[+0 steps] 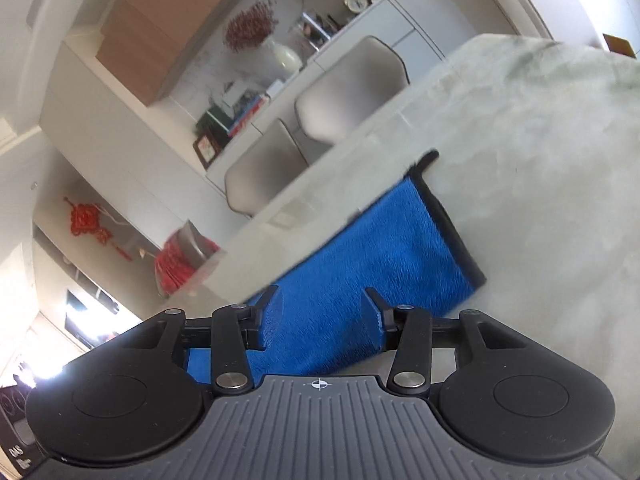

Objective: Fold towel

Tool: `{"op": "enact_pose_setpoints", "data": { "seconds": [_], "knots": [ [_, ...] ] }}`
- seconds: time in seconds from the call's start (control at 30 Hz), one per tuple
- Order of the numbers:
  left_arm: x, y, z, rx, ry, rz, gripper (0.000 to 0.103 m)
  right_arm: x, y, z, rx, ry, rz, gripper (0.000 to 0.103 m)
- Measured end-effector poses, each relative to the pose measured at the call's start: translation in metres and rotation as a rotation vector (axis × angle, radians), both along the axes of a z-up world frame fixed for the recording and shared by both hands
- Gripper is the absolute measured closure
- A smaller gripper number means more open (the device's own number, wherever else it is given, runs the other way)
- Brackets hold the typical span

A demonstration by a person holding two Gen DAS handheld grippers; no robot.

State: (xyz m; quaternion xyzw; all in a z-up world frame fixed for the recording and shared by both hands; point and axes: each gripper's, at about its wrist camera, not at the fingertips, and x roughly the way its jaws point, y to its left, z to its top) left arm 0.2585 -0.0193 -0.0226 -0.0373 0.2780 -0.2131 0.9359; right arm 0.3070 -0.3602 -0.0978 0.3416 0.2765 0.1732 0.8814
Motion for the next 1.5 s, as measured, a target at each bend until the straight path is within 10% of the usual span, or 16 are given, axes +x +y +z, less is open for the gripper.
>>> {"op": "enact_pose_setpoints", "data": {
  "seconds": [0.47, 0.77, 0.87, 1.13, 1.5],
  "knots": [
    [-0.005, 0.058, -0.016, 0.031, 0.081, 0.169, 0.038, -0.001, -0.009, -0.004, 0.021, 0.015, -0.004, 0.059],
    [-0.029, 0.075, -0.014, 0.209, 0.025, 0.213, 0.038, -0.001, -0.006, -0.004, 0.009, 0.012, -0.005, 0.059],
    [-0.03, 0.088, -0.009, 0.123, 0.041, 0.236, 0.037, -0.001, -0.005, -0.005, 0.006, 0.011, -0.005, 0.058],
    [-0.017, 0.152, -0.016, -0.403, 0.216, 0.337, 0.034, -0.008, -0.014, 0.0, 0.0, 0.007, 0.001, 0.058],
    [-0.012, 0.181, -0.038, -0.687, 0.349, 0.45, 0.013, -0.009, -0.017, -0.001, 0.006, 0.006, 0.001, 0.058]
  ]
}}
